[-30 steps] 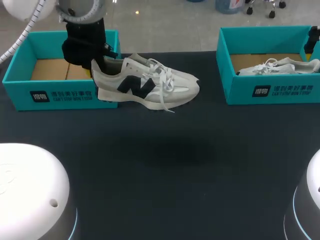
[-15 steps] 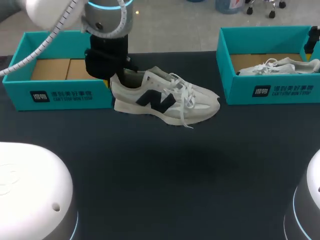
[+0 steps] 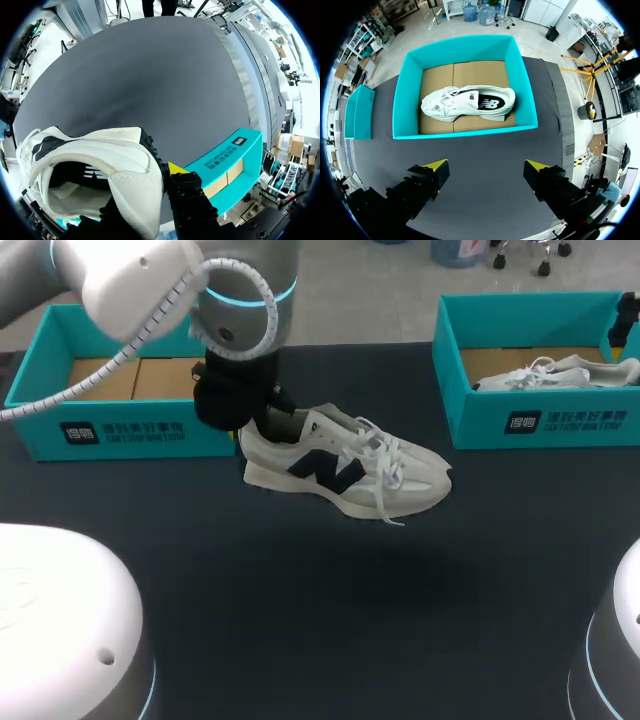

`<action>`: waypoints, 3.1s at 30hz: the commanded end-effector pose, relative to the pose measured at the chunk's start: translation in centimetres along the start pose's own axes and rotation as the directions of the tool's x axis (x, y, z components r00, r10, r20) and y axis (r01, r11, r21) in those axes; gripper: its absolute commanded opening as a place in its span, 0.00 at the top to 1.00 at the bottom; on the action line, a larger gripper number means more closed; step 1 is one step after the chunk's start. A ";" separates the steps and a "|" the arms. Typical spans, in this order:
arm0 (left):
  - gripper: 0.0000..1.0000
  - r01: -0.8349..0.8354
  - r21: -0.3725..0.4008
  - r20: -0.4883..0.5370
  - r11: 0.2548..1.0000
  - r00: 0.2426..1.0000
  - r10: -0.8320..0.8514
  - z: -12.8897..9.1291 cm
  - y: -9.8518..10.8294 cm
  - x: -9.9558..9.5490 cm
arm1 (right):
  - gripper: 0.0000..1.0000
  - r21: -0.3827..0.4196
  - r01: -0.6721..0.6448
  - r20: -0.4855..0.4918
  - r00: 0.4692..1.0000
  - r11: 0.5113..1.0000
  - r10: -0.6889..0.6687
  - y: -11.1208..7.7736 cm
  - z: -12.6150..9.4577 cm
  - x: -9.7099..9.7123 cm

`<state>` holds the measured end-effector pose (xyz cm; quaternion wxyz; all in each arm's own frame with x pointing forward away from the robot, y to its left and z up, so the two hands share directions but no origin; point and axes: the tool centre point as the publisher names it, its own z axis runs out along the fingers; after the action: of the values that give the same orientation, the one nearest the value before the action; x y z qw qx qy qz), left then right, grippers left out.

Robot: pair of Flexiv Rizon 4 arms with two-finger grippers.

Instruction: Take the shoe out of the shoebox, open the shoe tongue, remove and reinsert the insole, then place the shoe into the shoebox

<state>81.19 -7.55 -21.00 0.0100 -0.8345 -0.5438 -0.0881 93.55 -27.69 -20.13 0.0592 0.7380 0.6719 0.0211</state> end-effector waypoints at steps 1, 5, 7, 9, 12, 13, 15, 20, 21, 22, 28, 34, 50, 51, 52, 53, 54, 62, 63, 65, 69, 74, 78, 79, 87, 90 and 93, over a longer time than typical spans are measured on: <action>1.00 -0.007 -0.025 0.029 1.000 1.000 0.008 3.7 -0.5 0.0 | 0.00 0.000 0.000 -0.001 1.000 1.000 0.000 0.0 0.0 0.0; 1.00 0.001 -0.042 0.000 0.999 1.000 -0.001 7.0 -0.6 -0.6 | 0.00 0.000 0.000 -0.001 1.000 1.000 0.000 0.0 0.0 0.0; 1.00 -0.029 -0.033 0.018 0.999 0.999 0.030 8.2 -0.7 -1.1 | 0.00 0.000 0.000 -0.001 1.000 1.000 0.000 0.0 0.0 0.0; 1.00 -0.048 -0.041 0.016 0.998 0.999 0.049 9.3 -0.8 -1.5 | 0.00 0.000 0.000 -0.001 1.000 1.000 0.000 0.0 0.0 0.0; 1.00 -0.075 -0.056 0.031 0.996 0.997 0.077 10.5 -0.9 -2.1 | 0.00 0.000 0.000 -0.001 1.000 1.000 0.000 0.0 0.0 0.0; 1.00 -0.088 -0.072 0.032 0.994 0.995 0.091 10.9 -1.1 -2.5 | 0.00 0.000 0.000 -0.001 1.000 1.000 0.000 0.0 0.0 0.0; 1.00 -0.091 -0.073 0.029 0.993 0.995 0.093 11.6 -1.3 -3.0 | 0.00 0.000 0.000 -0.001 1.000 1.000 0.000 0.0 0.0 0.0; 1.00 -0.067 -0.055 0.026 0.996 0.997 0.068 13.4 -1.6 -3.8 | 0.00 0.000 0.000 -0.001 1.000 1.000 0.000 0.0 0.0 0.0; 1.00 -0.065 -0.054 0.023 0.996 0.998 0.066 13.7 -1.7 -3.9 | 0.00 0.000 0.000 -0.001 1.000 1.000 0.000 0.0 0.0 0.0; 1.00 -0.058 -0.050 0.009 0.997 0.998 0.058 14.1 -1.8 -4.1 | 0.00 0.000 0.000 -0.001 1.000 1.000 0.000 0.0 0.0 0.0; 1.00 -0.039 -0.037 -0.014 0.999 0.999 0.039 16.1 -2.0 -5.0 | 0.00 0.000 0.000 -0.001 1.000 1.000 0.000 0.0 0.0 0.0; 1.00 -0.027 -0.016 -0.007 1.000 1.000 0.027 18.1 -2.2 -5.4 | 0.00 0.000 0.000 -0.001 1.000 1.000 0.000 0.0 0.0 0.0; 0.00 0.077 0.012 0.128 0.997 0.989 -0.078 16.0 -2.3 -5.0 | 0.00 0.000 0.000 -0.001 1.000 1.000 0.000 0.0 0.0 0.0; 0.00 0.103 0.022 0.141 0.994 0.984 -0.105 15.6 -2.5 -4.8 | 0.00 0.000 0.000 -0.001 1.000 1.000 0.000 0.0 0.0 0.0; 0.00 0.140 0.041 0.157 0.989 0.977 -0.145 15.3 -2.5 -4.6 | 0.00 0.000 0.000 -0.001 1.000 1.000 0.000 0.0 0.0 0.0; 0.00 0.160 0.038 0.170 0.986 0.972 -0.165 14.9 -2.6 -4.4 | 0.00 0.000 0.000 -0.001 1.000 1.000 0.000 0.0 0.0 0.0; 0.00 0.199 0.059 0.164 0.978 0.965 -0.206 14.6 -2.7 -4.3 | 0.00 0.000 0.000 -0.001 1.000 1.000 0.000 0.0 0.0 0.0; 0.00 0.580 0.211 0.353 0.787 0.706 -0.615 11.8 -3.8 -2.5 | 0.00 0.000 0.000 -0.001 1.000 1.000 0.000 0.0 0.0 0.0; 0.00 0.621 0.217 0.394 0.753 0.650 -0.649 11.5 -4.1 -2.2 | 0.00 0.000 0.000 -0.001 1.000 1.000 0.000 0.0 0.0 0.0; 0.00 0.674 0.257 0.435 0.693 0.560 -0.705 10.9 -4.6 -2.1 | 0.00 0.000 0.000 -0.001 1.000 1.000 0.000 0.0 0.0 0.0; 0.00 0.679 0.254 0.441 0.688 0.552 -0.708 10.7 -4.8 -2.0 | 0.00 0.000 0.000 -0.001 1.000 1.000 0.000 0.0 0.0 0.0; 0.00 0.679 0.254 0.441 0.688 0.552 -0.708 10.7 -4.8 -2.0 | 0.00 0.000 0.000 -0.001 1.000 1.000 0.000 0.0 0.0 0.0; 0.00 0.679 0.254 0.441 0.688 0.552 -0.708 10.7 -4.8 -2.0 | 0.00 0.000 0.000 -0.001 1.000 1.000 0.000 0.0 0.0 0.0; 0.00 0.679 0.254 0.441 0.688 0.552 -0.708 10.7 -4.8 -2.0 | 0.00 0.000 0.000 -0.001 1.000 1.000 0.000 0.0 0.0 0.0; 0.00 0.629 0.541 0.430 0.558 0.363 -0.827 12.3 -6.2 -1.1 | 0.00 0.000 0.000 -0.001 1.000 1.000 0.000 0.0 0.0 0.0; 0.00 0.612 0.606 0.438 0.509 0.277 -0.855 12.5 -6.8 -0.1 | 0.00 0.000 0.000 -0.001 1.000 1.000 0.000 0.0 0.0 0.0; 0.00 0.583 0.669 0.459 0.462 0.165 -0.873 12.5 -7.5 1.1 | 0.00 0.000 0.000 -0.001 1.000 1.000 0.000 0.0 0.0 0.0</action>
<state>76.56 -3.83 -33.61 -0.0724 -0.4515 -0.8470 0.2712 93.55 -27.68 -20.13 0.0592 0.7380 0.6719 0.0211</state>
